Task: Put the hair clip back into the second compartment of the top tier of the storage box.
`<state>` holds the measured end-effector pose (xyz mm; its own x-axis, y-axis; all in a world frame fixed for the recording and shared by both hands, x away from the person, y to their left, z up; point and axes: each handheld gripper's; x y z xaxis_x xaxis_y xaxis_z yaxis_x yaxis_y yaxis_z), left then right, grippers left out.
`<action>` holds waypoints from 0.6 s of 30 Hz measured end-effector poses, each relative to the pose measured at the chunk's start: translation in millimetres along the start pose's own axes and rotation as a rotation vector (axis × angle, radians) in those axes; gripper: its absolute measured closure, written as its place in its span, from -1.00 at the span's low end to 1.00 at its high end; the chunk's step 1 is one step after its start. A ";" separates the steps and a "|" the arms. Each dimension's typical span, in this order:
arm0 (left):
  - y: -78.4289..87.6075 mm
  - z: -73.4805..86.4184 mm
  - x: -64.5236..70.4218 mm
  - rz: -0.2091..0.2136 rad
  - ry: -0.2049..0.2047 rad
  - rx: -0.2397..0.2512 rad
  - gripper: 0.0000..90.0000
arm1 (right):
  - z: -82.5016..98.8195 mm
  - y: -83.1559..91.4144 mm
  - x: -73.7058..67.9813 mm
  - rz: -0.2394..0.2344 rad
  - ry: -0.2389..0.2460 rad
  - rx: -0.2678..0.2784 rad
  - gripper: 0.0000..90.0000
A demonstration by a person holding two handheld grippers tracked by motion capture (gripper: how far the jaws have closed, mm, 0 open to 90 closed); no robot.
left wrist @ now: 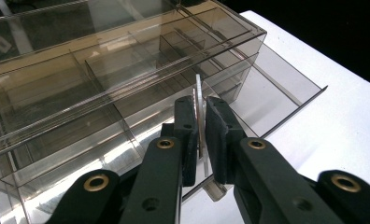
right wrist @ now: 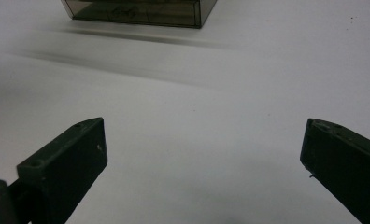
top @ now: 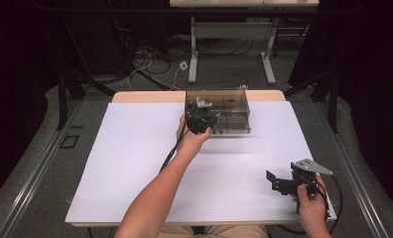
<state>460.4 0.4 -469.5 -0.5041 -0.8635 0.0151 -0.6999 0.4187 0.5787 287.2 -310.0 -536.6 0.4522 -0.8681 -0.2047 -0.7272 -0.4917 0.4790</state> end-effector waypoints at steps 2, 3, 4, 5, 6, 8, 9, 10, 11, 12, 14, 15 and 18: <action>-0.3 0.0 -0.3 0.004 0.005 0.005 0.79 | 0.1 -0.6 0.4 -0.004 0.004 0.008 -0.99; -0.2 0.0 -0.2 0.002 0.004 0.006 0.76 | 0.1 -0.6 0.3 -0.005 0.004 0.009 -0.99; -0.2 0.2 0.3 0.004 0.012 0.007 0.74 | 0.1 -0.7 0.3 -0.005 0.004 0.008 -0.99; 0.1 0.1 0.3 0.001 0.009 0.006 0.71 | 0.2 -1.1 0.1 -0.003 0.004 0.011 -0.99; 0.3 -0.2 -0.2 -0.001 -0.003 0.005 0.68 | 0.2 -1.1 0.2 -0.002 0.005 0.011 -0.99; 0.8 0.0 -0.1 -0.009 -0.010 0.010 0.61 | 0.2 -1.2 0.0 -0.003 0.004 0.011 -0.99; 1.0 0.2 0.2 -0.010 -0.006 0.013 0.57 | 0.3 -1.5 -0.3 0.000 0.002 0.014 -0.99; 1.4 0.3 0.2 -0.013 -0.007 0.014 0.54 | 0.4 -1.9 -0.7 0.004 0.002 0.018 -0.99; 1.9 0.4 0.2 -0.019 -0.009 0.016 0.52 | 0.4 -1.8 -0.7 0.003 0.002 0.016 -0.99; 2.1 0.5 0.2 -0.027 -0.010 0.024 0.49 | 0.4 -1.8 -0.7 0.003 0.003 0.016 -0.99; 3.3 0.3 -0.2 -0.028 -0.014 0.020 0.44 | 0.4 -1.8 -0.7 0.004 0.002 0.017 -0.99; 3.4 0.2 -0.3 -0.031 -0.014 0.026 0.42 | 0.4 -1.8 -0.6 0.004 0.002 0.017 -0.99; 5.2 0.0 -0.3 -0.047 -0.022 0.026 0.31 | 0.4 -1.8 -0.7 0.004 0.002 0.017 -0.99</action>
Point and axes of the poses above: each handheld gripper's, and its own axes: y roughly backward along the jaws, z roughly out of its underside, x roughly to its right, and after that the axes turned 11 degrees about -z, right-handed
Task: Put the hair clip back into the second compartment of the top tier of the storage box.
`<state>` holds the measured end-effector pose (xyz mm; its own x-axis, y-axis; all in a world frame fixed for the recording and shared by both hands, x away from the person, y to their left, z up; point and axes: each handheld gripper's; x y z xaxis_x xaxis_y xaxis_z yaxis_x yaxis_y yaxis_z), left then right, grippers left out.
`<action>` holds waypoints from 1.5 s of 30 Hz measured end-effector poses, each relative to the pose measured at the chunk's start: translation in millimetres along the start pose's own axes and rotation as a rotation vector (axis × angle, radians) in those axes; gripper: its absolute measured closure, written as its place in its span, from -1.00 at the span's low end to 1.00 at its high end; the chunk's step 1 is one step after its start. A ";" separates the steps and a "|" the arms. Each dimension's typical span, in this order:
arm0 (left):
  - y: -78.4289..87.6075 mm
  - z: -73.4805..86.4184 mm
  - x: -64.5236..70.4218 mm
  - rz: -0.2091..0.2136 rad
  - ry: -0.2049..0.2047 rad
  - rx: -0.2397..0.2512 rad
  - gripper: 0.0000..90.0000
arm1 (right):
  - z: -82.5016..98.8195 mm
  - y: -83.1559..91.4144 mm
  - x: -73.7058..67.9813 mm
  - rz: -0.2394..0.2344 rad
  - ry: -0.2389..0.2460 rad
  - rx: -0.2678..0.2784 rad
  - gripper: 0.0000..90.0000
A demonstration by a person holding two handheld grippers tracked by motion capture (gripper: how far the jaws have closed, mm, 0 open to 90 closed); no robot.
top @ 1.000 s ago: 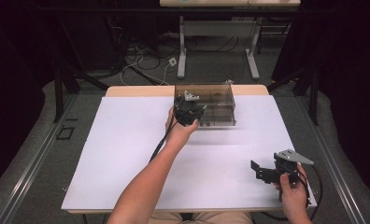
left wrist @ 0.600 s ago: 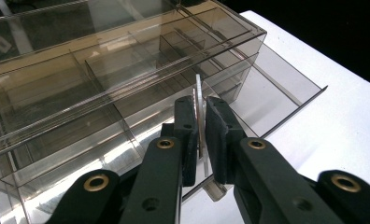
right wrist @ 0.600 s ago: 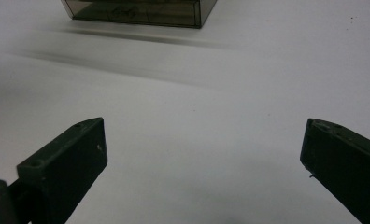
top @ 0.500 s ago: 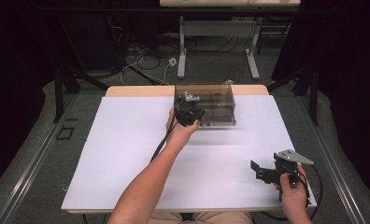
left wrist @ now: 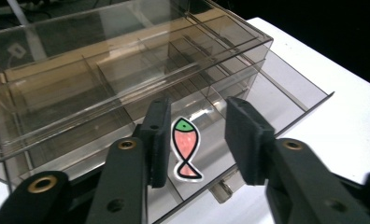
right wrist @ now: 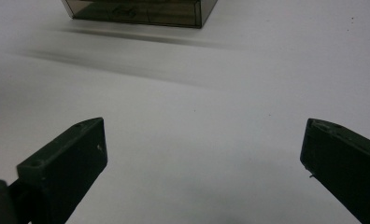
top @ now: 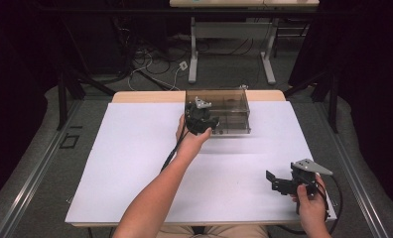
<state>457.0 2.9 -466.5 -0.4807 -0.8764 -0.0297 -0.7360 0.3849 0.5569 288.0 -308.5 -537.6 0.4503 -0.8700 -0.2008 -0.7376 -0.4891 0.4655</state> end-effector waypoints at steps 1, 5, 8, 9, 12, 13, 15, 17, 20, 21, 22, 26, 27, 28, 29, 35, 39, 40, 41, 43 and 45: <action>0.8 -0.3 -0.4 -0.002 -0.005 -0.001 0.27 | -0.2 0.5 0.1 -0.006 -0.001 -0.007 -0.99; 4.2 -1.2 -0.7 -0.021 -0.004 0.022 0.09 | 0.1 -0.3 -0.5 0.003 -0.003 -0.002 -0.99; 8.3 -2.2 -1.5 -0.032 -0.004 0.030 -0.02 | 0.1 -0.2 -0.8 0.001 -0.004 -0.004 -0.99; 9.5 -2.3 -2.0 -0.028 -0.004 0.032 -0.05 | 0.0 0.0 -0.7 -0.002 -0.004 -0.007 -0.99; 14.0 -2.8 -3.3 -0.025 0.000 0.031 -0.20 | -0.1 0.3 -0.7 -0.004 -0.004 -0.009 -0.99; 15.5 -2.8 -3.6 -0.025 0.003 0.031 -0.21 | -0.2 0.3 -0.9 -0.004 -0.004 -0.009 -0.99; 18.0 -2.9 -4.3 -0.040 0.003 0.040 -0.28 | -0.2 0.4 -1.0 -0.003 -0.003 -0.011 -0.99; 21.4 -3.2 -6.2 -0.025 0.009 0.036 -0.29 | -0.2 0.4 -0.9 -0.001 -0.003 -0.011 -0.99; 26.0 -2.9 -8.1 -0.005 0.022 0.040 -0.29 | -0.2 0.6 0.2 -0.001 0.007 -0.007 -0.99; 28.0 -3.2 -9.5 -0.008 0.009 0.030 -0.29 | -0.2 0.4 0.0 0.004 0.005 -0.004 -0.99; 29.4 -2.9 -10.2 -0.008 0.014 0.028 -0.31 | 0.0 0.1 0.1 0.006 0.007 -0.001 -0.99; 35.3 -1.4 -13.6 0.001 0.016 0.027 -0.31 | -0.1 0.4 -1.0 0.001 -0.003 -0.012 -0.99; 36.9 -1.2 -14.6 0.012 0.019 0.030 -0.30 | -0.1 0.4 -1.2 0.002 -0.003 -0.012 -0.99; 38.8 -0.4 -15.8 0.020 0.014 0.029 -0.30 | -0.1 0.4 -1.0 0.001 0.001 -0.013 -0.99; 40.3 0.5 -16.6 0.018 0.015 0.036 -0.31 | -0.1 0.3 -0.8 0.000 0.005 -0.012 -0.99; 51.5 7.6 -24.2 0.036 0.047 0.035 -0.51 | -0.1 0.2 -0.9 -0.003 0.011 -0.015 -0.99; 59.3 12.9 -29.3 0.038 0.065 0.049 -0.65 | -0.3 -0.1 -2.0 0.006 0.010 -0.020 -0.99; 61.9 14.2 -30.6 0.037 0.067 0.050 -0.65 | 0.1 -1.3 -2.3 0.009 0.010 -0.007 -0.99; 64.4 15.3 -32.3 0.040 0.065 0.052 -0.67 | -0.1 -0.8 -2.7 0.001 0.005 -0.015 -0.99; 68.8 17.4 -35.0 0.042 0.071 0.054 -0.78 | -0.1 -1.2 -3.4 -0.003 0.004 -0.014 -0.99; 73.0 20.0 -37.9 0.050 0.074 0.054 -0.90 | -0.1 -1.5 -3.0 -0.001 0.010 -0.017 -0.99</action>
Point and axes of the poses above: each handheld gripper's, and its own axes: y roughly backward along the jaws, z roughly out of its underside, x roughly to its right, and after that the axes turned 11 degrees about -z, right-handed
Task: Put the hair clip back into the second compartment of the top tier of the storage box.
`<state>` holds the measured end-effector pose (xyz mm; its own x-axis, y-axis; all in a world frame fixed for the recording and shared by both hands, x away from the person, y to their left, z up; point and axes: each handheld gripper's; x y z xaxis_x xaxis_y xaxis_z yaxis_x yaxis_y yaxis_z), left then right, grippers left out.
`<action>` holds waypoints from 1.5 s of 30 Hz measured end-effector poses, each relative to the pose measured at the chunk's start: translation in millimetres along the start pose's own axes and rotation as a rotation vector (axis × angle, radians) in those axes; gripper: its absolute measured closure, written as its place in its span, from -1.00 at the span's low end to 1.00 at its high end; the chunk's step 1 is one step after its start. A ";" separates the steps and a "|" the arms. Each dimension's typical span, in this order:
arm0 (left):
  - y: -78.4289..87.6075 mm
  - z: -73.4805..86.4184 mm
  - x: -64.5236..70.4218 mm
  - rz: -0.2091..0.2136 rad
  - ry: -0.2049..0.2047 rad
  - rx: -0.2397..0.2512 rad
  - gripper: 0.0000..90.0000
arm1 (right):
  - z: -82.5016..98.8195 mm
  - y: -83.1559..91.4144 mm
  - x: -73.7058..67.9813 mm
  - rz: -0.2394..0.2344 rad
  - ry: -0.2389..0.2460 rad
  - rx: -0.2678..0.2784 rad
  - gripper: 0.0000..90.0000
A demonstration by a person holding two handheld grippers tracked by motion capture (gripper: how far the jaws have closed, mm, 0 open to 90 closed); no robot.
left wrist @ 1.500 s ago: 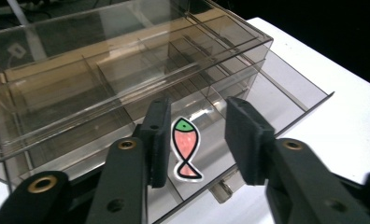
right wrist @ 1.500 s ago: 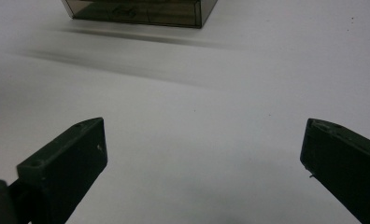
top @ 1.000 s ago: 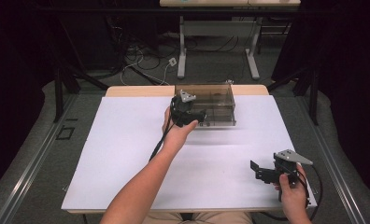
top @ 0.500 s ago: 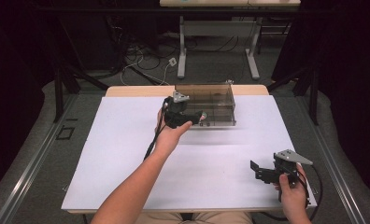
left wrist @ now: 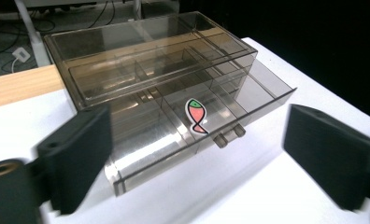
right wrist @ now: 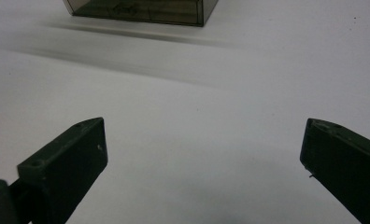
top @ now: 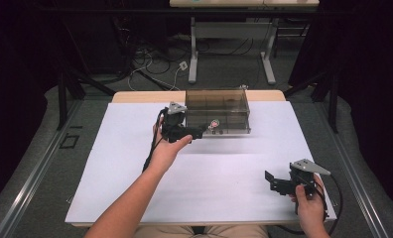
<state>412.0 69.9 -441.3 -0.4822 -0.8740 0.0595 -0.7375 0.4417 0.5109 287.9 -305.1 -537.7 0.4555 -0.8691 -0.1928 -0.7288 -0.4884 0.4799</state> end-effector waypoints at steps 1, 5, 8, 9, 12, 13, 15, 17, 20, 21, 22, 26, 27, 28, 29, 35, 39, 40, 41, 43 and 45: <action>2.3 1.1 -1.2 0.005 0.003 -0.003 -0.95 | 0.2 -0.4 0.1 0.001 0.004 0.002 -0.99; 11.6 6.0 -3.9 0.006 -0.013 0.003 -0.99 | 0.2 -0.2 -0.1 -0.002 0.003 -0.001 -0.99; 19.8 10.5 -6.9 0.012 -0.023 0.015 -0.99 | 0.2 0.0 -0.5 0.000 -0.003 -0.002 -0.99; 23.0 12.0 -8.5 0.016 -0.023 0.017 -0.99 | -0.1 0.7 -0.6 0.004 -0.007 -0.010 -0.99; 33.0 17.4 -14.7 0.022 -0.022 0.031 -0.99 | 0.1 1.0 -0.6 0.006 -0.010 -0.010 -0.99; 36.4 19.1 -17.3 0.023 -0.026 0.033 -0.99 | 0.5 -0.3 -0.4 0.012 -0.006 0.008 -0.99; 42.7 23.0 -22.8 0.028 -0.031 0.041 -0.99 | 0.6 -0.1 0.1 0.011 -0.002 0.007 -0.99; 48.7 28.0 -26.9 0.028 -0.017 0.043 -0.99 | 0.5 0.0 0.0 0.011 -0.001 0.007 -0.99; 57.0 36.5 -34.4 0.017 -0.010 0.046 -0.99 | 0.3 0.1 -0.7 0.007 -0.011 0.001 -0.99; 60.2 39.4 -37.6 0.016 -0.009 0.044 -0.99 | 0.3 0.0 -0.8 0.008 -0.012 0.001 -0.99; 62.8 42.7 -40.2 0.013 -0.002 0.049 -0.99 | 0.3 -0.1 -0.5 0.005 -0.009 0.003 -0.99; 73.5 56.0 -52.5 -0.002 0.017 0.063 -0.99 | 0.3 -0.1 -0.5 0.005 -0.011 0.002 -0.99; 75.8 59.4 -55.4 -0.007 0.019 0.066 -0.99 | 0.3 0.0 -0.8 0.005 -0.015 0.002 -0.99; 78.0 62.8 -57.9 -0.011 0.026 0.066 -0.99 | 0.4 -0.1 -0.5 0.008 -0.009 0.005 -0.99; 80.1 66.3 -60.2 -0.014 0.032 0.065 -0.99 | 0.6 -0.9 -0.5 0.014 -0.009 0.015 -0.99; 93.1 87.3 -72.1 -0.042 0.057 0.060 -0.98 | 0.3 0.6 0.4 0.012 0.002 -0.003 -0.99; 101.4 100.3 -78.6 -0.059 0.079 0.058 -0.98 | 0.3 0.7 0.5 0.012 0.003 -0.004 -0.99; 103.4 103.3 -80.2 -0.062 0.083 0.058 -0.98 | 0.5 -0.4 -0.1 0.011 -0.004 0.008 -0.99; 105.1 106.1 -81.7 -0.069 0.085 0.058 -0.98 | 0.4 0.2 0.2 0.004 -0.002 -0.001 -0.99; 108.5 111.0 -84.8 -0.077 0.091 0.054 -0.97 | 0.7 -0.2 -0.6 0.008 -0.009 0.002 -0.99; 111.4 116.0 -87.6 -0.087 0.097 0.049 -0.97 | 0.4 0.5 -0.2 0.010 0.001 -0.010 -0.99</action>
Point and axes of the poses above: each handheld gripper's, and its own axes: y roughly backward along the jaws, z roughly out of its underside, x roughly to its right, and after that the axes turned 11 degrees about -z, right-handed
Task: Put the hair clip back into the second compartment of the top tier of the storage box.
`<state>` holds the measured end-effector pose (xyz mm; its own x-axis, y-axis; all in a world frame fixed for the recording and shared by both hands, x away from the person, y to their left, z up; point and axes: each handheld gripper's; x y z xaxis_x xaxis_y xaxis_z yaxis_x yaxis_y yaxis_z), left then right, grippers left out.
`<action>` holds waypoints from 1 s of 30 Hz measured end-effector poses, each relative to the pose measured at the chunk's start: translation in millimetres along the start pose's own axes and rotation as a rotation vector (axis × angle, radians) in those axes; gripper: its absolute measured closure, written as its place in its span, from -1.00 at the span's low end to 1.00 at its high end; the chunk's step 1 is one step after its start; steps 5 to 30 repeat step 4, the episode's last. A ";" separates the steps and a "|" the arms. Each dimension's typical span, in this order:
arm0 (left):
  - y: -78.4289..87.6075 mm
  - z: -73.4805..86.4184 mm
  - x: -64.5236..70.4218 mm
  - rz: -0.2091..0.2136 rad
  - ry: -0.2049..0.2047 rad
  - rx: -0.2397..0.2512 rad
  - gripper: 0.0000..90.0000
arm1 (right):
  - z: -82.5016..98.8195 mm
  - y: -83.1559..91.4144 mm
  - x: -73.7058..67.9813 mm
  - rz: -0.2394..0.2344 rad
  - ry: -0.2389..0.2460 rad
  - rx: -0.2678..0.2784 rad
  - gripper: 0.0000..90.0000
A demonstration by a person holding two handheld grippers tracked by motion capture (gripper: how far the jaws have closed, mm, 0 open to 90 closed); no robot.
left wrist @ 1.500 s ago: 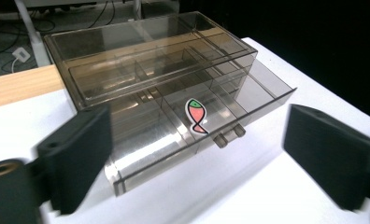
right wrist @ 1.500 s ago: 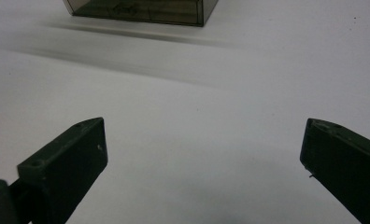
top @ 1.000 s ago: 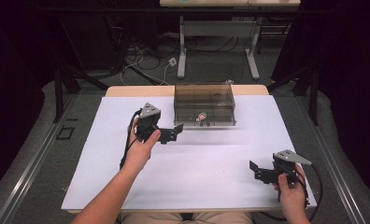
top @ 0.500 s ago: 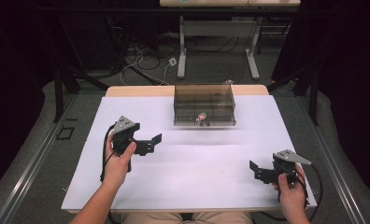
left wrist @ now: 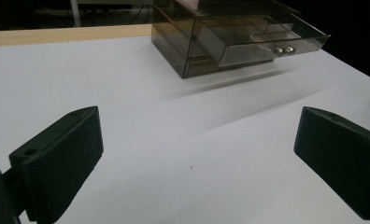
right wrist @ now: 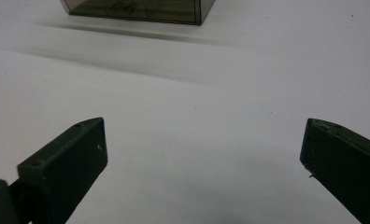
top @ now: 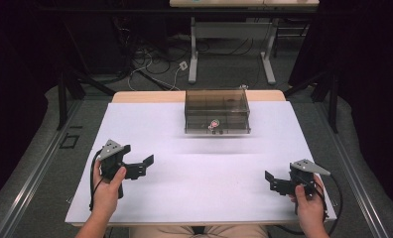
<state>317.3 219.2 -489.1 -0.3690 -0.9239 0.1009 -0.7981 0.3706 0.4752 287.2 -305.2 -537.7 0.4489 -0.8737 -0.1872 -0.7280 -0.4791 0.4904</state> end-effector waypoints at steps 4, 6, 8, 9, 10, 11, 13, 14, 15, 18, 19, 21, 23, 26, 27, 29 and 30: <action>3.0 8.9 -5.4 -0.013 0.002 -0.013 -0.96 | 0.4 -0.5 0.2 -0.002 0.003 0.010 -0.99; 3.0 8.9 -5.4 -0.013 0.002 -0.013 -0.96 | 0.4 -0.5 0.2 -0.002 0.003 0.010 -0.99; 3.0 8.9 -5.4 -0.013 0.002 -0.013 -0.96 | 0.4 -0.5 0.2 -0.002 0.003 0.010 -0.99; 3.0 8.9 -5.4 -0.013 0.002 -0.013 -0.96 | 0.4 -0.5 0.2 -0.002 0.003 0.010 -0.99; 3.0 8.9 -5.4 -0.013 0.002 -0.013 -0.96 | 0.4 -0.5 0.2 -0.002 0.003 0.010 -0.99; 3.0 8.9 -5.4 -0.013 0.002 -0.013 -0.96 | 0.4 -0.5 0.2 -0.002 0.003 0.010 -0.99; 3.0 8.9 -5.4 -0.013 0.002 -0.013 -0.96 | 0.4 -0.5 0.2 -0.002 0.003 0.010 -0.99; 3.0 8.9 -5.4 -0.013 0.002 -0.013 -0.96 | 0.4 -0.5 0.2 -0.002 0.003 0.010 -0.99; 3.0 8.9 -5.4 -0.013 0.002 -0.013 -0.96 | 0.4 -0.5 0.2 -0.002 0.003 0.010 -0.99; 3.0 8.9 -5.4 -0.013 0.002 -0.013 -0.96 | 0.4 -0.5 0.2 -0.002 0.003 0.010 -0.99; 3.0 8.9 -5.4 -0.013 0.002 -0.013 -0.96 | 0.4 -0.5 0.2 -0.002 0.003 0.010 -0.99; 3.0 8.9 -5.4 -0.013 0.002 -0.013 -0.96 | 0.4 -0.5 0.2 -0.002 0.003 0.010 -0.99; 3.0 8.9 -5.4 -0.013 0.002 -0.013 -0.96 | 0.4 -0.5 0.2 -0.002 0.003 0.010 -0.99; 3.0 8.9 -5.4 -0.013 0.002 -0.013 -0.96 | 0.4 -0.5 0.2 -0.002 0.003 0.010 -0.99; 3.0 8.9 -5.4 -0.013 0.002 -0.013 -0.96 | 0.4 -0.5 0.2 -0.002 0.003 0.010 -0.99; 3.0 8.9 -5.4 -0.013 0.002 -0.013 -0.96 | 0.4 -0.5 0.2 -0.002 0.003 0.010 -0.99; 3.0 8.9 -5.4 -0.013 0.002 -0.013 -0.96 | 0.4 -0.5 0.2 -0.002 0.003 0.010 -0.99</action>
Point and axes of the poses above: each handheld gripper's, and its own axes: y roughly backward along the jaws, z roughly out of its underside, x roughly to its right, and after that the axes turned 11 degrees about -z, right-handed
